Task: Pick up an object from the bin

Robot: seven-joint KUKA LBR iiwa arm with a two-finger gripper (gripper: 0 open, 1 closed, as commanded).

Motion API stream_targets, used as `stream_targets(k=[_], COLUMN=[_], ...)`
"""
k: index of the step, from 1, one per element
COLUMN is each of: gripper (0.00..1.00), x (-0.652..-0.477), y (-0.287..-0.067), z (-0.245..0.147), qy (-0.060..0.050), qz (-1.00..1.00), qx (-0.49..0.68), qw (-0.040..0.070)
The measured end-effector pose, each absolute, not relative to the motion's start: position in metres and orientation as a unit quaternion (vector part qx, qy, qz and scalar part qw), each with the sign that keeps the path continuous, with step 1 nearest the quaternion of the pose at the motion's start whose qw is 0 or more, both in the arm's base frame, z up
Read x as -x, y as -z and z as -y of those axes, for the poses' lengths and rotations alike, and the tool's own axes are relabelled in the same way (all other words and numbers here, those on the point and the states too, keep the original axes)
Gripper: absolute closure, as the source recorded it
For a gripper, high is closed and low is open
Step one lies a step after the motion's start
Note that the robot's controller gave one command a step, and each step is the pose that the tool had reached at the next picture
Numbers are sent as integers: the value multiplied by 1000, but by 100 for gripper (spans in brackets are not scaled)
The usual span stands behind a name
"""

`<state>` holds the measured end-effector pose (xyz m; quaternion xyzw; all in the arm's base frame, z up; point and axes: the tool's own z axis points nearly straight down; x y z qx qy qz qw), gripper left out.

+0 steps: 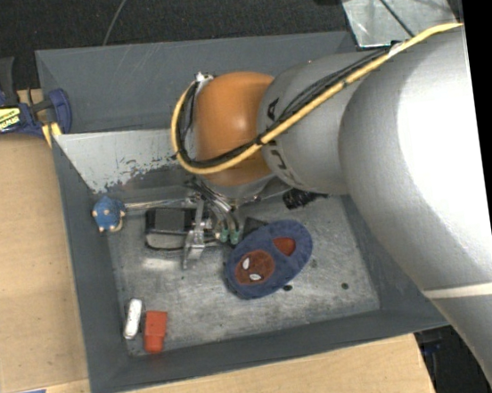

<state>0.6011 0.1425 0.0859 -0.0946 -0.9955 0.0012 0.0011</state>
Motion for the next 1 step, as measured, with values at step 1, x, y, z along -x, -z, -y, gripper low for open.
stream_targets(k=[1], gripper=[100], x=[-601], y=[-140], z=[-141], qy=[0], qz=[995], qx=[95], qw=[0])
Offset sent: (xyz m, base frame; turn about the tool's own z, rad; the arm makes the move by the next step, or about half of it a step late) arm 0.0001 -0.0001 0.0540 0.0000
